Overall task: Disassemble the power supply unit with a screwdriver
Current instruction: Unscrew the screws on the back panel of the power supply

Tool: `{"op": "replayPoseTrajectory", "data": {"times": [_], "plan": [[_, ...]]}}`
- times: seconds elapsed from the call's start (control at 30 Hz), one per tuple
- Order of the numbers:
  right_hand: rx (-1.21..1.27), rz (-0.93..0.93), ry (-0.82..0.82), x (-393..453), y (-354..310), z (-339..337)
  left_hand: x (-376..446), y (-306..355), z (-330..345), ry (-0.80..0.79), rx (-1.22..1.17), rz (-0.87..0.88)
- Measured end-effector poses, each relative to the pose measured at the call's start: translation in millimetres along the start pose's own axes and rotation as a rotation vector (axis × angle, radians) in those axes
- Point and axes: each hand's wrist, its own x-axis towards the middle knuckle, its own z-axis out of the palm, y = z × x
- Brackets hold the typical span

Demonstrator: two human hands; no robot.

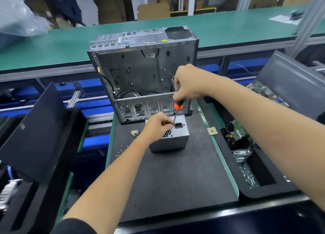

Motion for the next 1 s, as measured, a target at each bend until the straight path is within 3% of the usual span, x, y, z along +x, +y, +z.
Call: {"op": "replayPoseTrajectory", "data": {"times": [0.6, 1.0], "plan": [[-0.056, -0.041, -0.015, 2.6, -1.6, 3.3, 5.2, -3.7, 1.2, -0.006, -0.048, -0.043], [-0.123, -0.120, -0.231, 18.9, -8.4, -6.8, 4.5, -0.6, -0.3, 0.033, -0.107, -0.073]]}}
